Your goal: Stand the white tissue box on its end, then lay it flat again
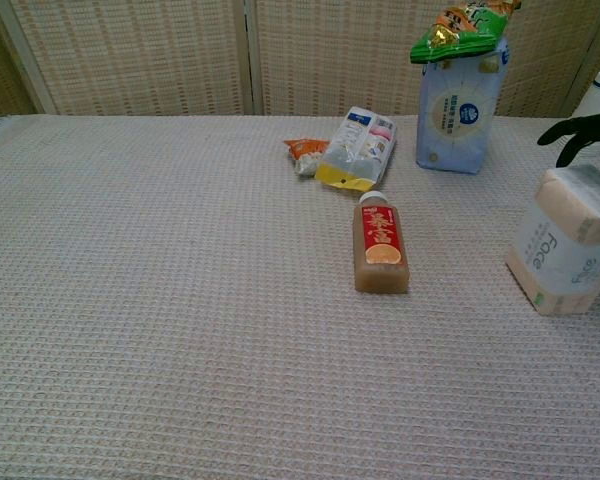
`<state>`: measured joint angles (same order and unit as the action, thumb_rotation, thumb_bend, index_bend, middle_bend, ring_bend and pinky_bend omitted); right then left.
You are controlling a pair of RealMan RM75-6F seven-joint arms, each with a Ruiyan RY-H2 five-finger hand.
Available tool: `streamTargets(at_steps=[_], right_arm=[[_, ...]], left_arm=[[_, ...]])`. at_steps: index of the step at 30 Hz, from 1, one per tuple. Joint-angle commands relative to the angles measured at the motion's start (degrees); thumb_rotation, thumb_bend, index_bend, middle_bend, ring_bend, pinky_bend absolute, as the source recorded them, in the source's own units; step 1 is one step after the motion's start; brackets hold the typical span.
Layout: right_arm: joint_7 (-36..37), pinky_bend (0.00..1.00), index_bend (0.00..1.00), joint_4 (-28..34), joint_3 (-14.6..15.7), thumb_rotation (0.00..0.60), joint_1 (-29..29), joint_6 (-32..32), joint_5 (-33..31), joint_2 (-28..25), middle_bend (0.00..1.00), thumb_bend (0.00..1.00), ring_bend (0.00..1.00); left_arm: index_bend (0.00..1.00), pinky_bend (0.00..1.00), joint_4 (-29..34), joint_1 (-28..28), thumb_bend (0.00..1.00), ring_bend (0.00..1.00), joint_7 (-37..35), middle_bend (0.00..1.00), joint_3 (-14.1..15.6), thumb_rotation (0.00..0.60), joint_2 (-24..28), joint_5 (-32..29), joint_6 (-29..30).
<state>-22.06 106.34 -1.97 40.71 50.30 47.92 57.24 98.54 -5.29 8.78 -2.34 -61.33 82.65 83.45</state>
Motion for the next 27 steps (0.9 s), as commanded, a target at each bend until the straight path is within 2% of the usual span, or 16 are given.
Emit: streamTargets(at_steps=[1,17,23,27], right_arm=[[0.33,0.00,0.08,-0.07,-0.03,0.600,-0.04,-0.23,0.31,-0.02,0.19,0.00,0.22],[2.08,0.00,0.32,-1.13,-0.39,0.600,-0.97,0.54,3.46,0.90,0.34,0.00,0.33],[2.87,0.00,0.42,-1.95,-0.62,0.600,-1.72,1.59,5.47,1.61,0.38,0.07,0.37],[4.21,0.00,0.45,-2.42,-0.96,0.600,-2.38,2.18,7.26,1.93,0.41,0.10,0.40]], left_arm=[[0.31,0.17,0.02,-0.01,0.49,0.00,0.04,0.00,0.02,0.600,-0.03,0.00,-0.03],[0.31,0.17,-0.03,0.00,0.49,0.00,-0.24,0.00,0.02,0.600,0.03,0.17,0.06],[0.31,0.17,0.00,0.09,0.49,0.00,-0.30,0.00,-0.04,0.600,0.05,0.13,0.25],[0.31,0.17,0.05,0.06,0.49,0.00,-0.23,0.00,0.02,0.600,0.06,0.17,0.14]])
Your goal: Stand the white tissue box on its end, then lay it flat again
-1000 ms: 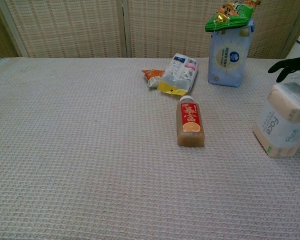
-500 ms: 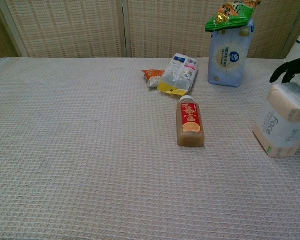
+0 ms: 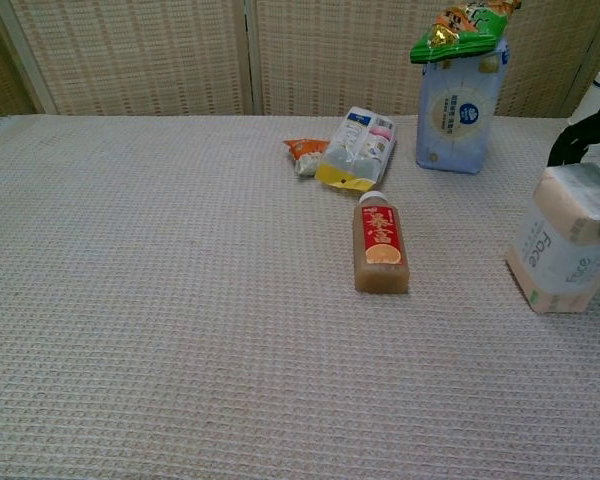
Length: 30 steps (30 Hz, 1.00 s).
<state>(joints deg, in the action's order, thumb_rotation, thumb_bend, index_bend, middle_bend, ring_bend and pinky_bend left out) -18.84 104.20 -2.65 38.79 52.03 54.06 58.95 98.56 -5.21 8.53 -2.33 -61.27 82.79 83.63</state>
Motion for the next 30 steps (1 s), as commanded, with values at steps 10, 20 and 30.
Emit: streamTargets(at_steps=[10,20,30], right_arm=[[61.02,0.00,0.47,-17.96,-3.73,0.600,-10.85,19.20,34.02,8.46,0.42,0.11,0.43],[89.35,0.00,0.45,-48.44,-1.11,0.600,-14.88,23.41,34.42,25.07,0.42,0.12,0.46],[91.60,0.00,0.45,-62.40,0.53,0.600,-14.62,22.44,35.63,34.21,0.42,0.12,0.46]], left_arm=[[0.31,0.17,0.14,0.06,0.49,0.00,-0.26,0.00,0.00,0.600,0.11,0.10,0.12],[0.31,0.17,0.01,-0.14,0.49,0.00,0.11,0.00,0.09,0.600,-0.07,-0.18,-0.47],[0.31,0.17,-0.25,-0.51,0.49,0.00,0.66,0.00,0.17,0.600,-0.40,-0.70,-1.44]])
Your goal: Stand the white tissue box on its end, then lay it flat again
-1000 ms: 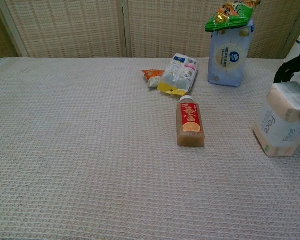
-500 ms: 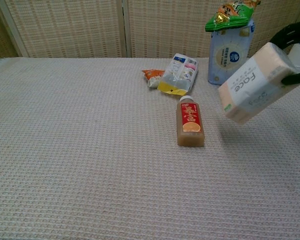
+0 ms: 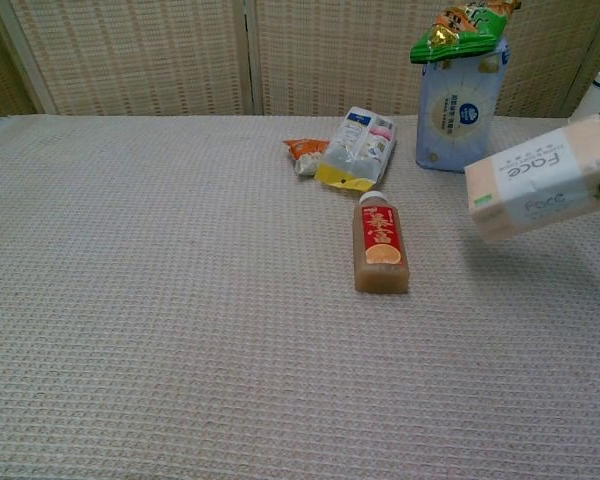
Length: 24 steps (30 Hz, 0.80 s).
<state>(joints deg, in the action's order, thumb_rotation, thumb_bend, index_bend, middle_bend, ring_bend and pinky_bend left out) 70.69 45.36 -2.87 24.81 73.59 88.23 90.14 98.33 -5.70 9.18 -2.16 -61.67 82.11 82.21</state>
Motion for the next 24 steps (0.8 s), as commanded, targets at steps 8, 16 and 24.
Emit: streamTargets(at_steps=[8,16,24], right_arm=[[6.66,0.00,0.46,-8.59,0.98,0.600,0.04,0.69,1.89,5.88,0.42,0.14,0.46],[1.89,0.00,0.46,-13.40,2.62,0.600,0.79,-3.25,2.40,7.88,0.42,0.14,0.46],[-5.46,0.00,0.46,-13.41,3.30,0.600,1.59,-5.37,2.69,7.42,0.42,0.14,0.46]], left_arm=[[0.31,0.17,-0.16,0.08,0.49,0.00,0.06,0.00,-0.09,0.600,-0.05,-0.20,0.24],[0.31,0.17,-0.14,-0.06,0.49,0.00,0.45,0.00,-0.04,0.600,-0.18,-0.31,-0.03],[0.31,0.17,-0.18,-0.10,0.49,0.00,0.47,0.00,-0.06,0.600,-0.22,-0.46,-0.12]])
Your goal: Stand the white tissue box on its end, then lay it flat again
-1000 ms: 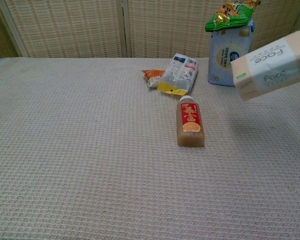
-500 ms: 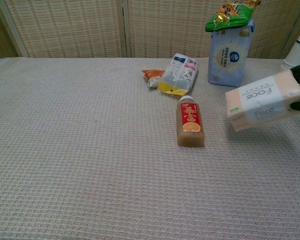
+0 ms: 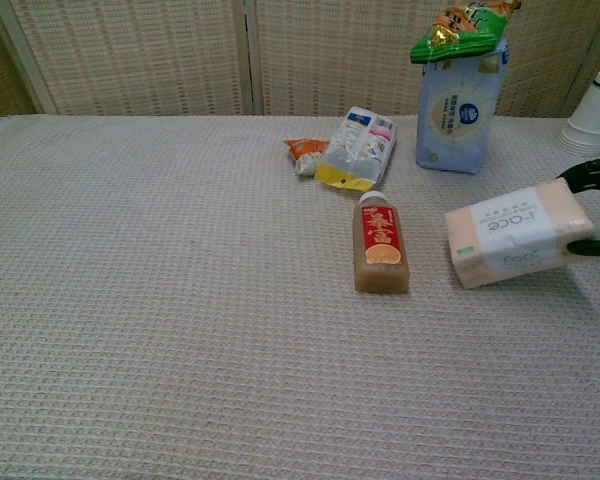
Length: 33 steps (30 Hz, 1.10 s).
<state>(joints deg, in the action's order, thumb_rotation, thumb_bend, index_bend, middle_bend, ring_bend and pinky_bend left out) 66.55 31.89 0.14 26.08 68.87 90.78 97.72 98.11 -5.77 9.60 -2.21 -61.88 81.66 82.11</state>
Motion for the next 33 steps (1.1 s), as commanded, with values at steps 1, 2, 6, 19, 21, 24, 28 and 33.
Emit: streamTargets(at_steps=[1,2,6,19,21,24,28,33], right_arm=[[-2.34,0.00,0.46,0.45,0.41,0.600,0.46,-0.96,0.23,-0.44,0.42,0.14,0.46],[-3.48,0.00,0.46,0.88,0.62,0.600,0.64,-1.29,0.41,-0.80,0.42,0.14,0.46],[-8.34,0.00,0.46,3.90,1.76,0.600,1.48,-4.00,0.97,-3.49,0.42,0.14,0.46],[-16.21,0.00,0.46,9.56,1.97,0.600,2.13,-8.69,-0.63,-7.39,0.42,0.14,0.46],[-16.91,0.00,0.46,9.80,1.97,0.600,2.15,-8.78,-0.67,-7.49,0.42,0.14,0.46],[-18.65,0.00,0.43,10.15,2.08,0.600,2.33,-9.50,-0.78,-7.82,0.42,0.15,0.45],[-20.63,0.00,0.37,11.33,1.82,0.600,2.51,-10.22,-1.29,-8.50,0.42,0.13,0.42],[-22.27,0.00,0.32,13.20,1.49,0.600,2.72,-11.13,-1.94,-9.54,0.40,0.00,0.39]], left_arm=[[0.31,0.17,0.06,-0.03,0.49,0.00,0.11,0.00,-0.01,0.600,0.01,-0.05,-0.06],[0.31,0.17,0.09,-0.04,0.49,0.00,0.14,0.00,0.02,0.600,0.02,-0.03,-0.08],[0.31,0.17,0.21,0.06,0.49,0.00,0.07,0.00,0.02,0.600,0.10,0.11,0.20],[0.31,0.17,0.08,-0.15,0.49,0.00,0.55,0.00,0.06,0.600,-0.22,-0.03,-0.15],[0.31,0.17,0.08,-0.15,0.49,0.00,0.60,0.00,0.09,0.600,-0.25,-0.05,-0.19],[0.31,0.17,0.09,-0.15,0.49,0.00,0.66,0.00,0.05,0.600,-0.24,-0.12,-0.15],[0.31,0.17,0.06,-0.12,0.49,0.00,0.64,0.00,0.04,0.600,-0.21,-0.16,-0.10],[0.31,0.17,0.06,-0.12,0.49,0.00,0.65,0.00,0.02,0.600,-0.22,-0.08,0.02]])
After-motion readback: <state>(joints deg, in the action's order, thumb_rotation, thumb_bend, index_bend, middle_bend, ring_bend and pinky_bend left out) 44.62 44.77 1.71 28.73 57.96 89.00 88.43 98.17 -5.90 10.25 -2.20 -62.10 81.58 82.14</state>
